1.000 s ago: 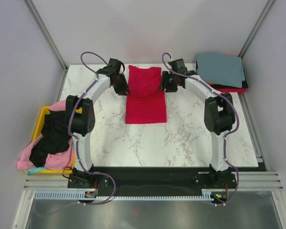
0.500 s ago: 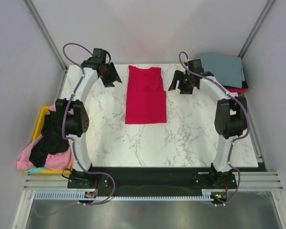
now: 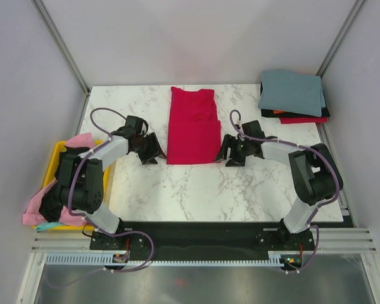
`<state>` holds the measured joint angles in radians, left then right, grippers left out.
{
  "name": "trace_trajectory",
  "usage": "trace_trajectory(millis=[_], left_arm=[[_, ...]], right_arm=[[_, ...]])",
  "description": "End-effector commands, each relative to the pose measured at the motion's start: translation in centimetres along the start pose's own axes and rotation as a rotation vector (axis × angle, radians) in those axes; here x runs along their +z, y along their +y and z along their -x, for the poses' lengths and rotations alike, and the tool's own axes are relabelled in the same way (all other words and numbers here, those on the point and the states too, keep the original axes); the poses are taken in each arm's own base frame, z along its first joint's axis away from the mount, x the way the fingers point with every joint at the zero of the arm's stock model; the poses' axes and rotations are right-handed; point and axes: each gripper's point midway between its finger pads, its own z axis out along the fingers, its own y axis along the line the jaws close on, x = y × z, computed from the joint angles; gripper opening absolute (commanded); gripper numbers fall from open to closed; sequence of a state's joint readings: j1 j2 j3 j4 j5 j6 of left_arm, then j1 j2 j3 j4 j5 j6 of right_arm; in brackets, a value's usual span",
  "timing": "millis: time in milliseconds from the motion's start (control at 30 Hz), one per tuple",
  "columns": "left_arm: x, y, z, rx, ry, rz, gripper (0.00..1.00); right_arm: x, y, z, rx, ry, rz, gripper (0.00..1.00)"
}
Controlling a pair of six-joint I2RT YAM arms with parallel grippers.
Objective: Fold and stack the t-shirts
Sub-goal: Fold the tshirt
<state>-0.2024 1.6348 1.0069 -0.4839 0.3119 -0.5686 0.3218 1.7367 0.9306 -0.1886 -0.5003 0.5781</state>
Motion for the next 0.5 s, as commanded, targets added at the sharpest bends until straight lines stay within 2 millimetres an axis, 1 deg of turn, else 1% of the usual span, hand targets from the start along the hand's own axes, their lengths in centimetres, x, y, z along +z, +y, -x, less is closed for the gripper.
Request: trace_trajectory(millis=[0, 33, 100, 133, 200, 233, 300, 333, 400, 433, 467], left_arm=[[-0.9, -2.9, 2.1, 0.047, -0.126, -0.147, 0.56], [-0.5, -2.5, 1.8, 0.041, -0.122, -0.139, 0.56], [-0.2, -2.4, 1.7, 0.034, -0.121, -0.143, 0.56], [0.2, -2.4, 1.7, 0.03, -0.114, -0.148, 0.56], [0.6, -2.4, 1.7, 0.023, -0.107, -0.147, 0.56], [0.9, -2.2, 1.7, 0.02, -0.102, -0.144, 0.56], [1.2, -2.1, 1.6, 0.017, -0.103, -0.141, 0.56], [1.4, -2.1, 1.5, 0.017, -0.099, -0.144, 0.56], [1.6, -2.1, 1.4, 0.018, -0.096, -0.141, 0.56], [1.8, -2.0, 1.2, 0.022, -0.091, -0.134, 0.56], [2.0, -1.9, 1.0, 0.021, -0.086, -0.13, 0.56]], right_arm=[[1.0, 1.7, 1.9, -0.037, -0.061, 0.081, 0.74], [1.1, 1.6, 2.0, -0.03, -0.064, 0.08, 0.72], [1.9, 1.2, 2.0, -0.024, -0.054, 0.074, 0.66], [2.3, 0.9, 1.8, -0.015, -0.043, 0.068, 0.56], [2.5, 0.6, 1.6, -0.01, -0.038, 0.063, 0.47], [2.5, 0.6, 1.6, -0.011, -0.041, 0.061, 0.39], [2.5, 0.5, 1.5, -0.01, -0.042, 0.057, 0.33], [2.5, 0.4, 1.4, -0.01, -0.04, 0.056, 0.27], [2.6, 0.4, 1.3, -0.014, -0.039, 0.058, 0.21], [2.7, 0.3, 1.3, -0.011, -0.037, 0.057, 0.14], [2.7, 0.3, 1.4, -0.012, -0.038, 0.058, 0.11]])
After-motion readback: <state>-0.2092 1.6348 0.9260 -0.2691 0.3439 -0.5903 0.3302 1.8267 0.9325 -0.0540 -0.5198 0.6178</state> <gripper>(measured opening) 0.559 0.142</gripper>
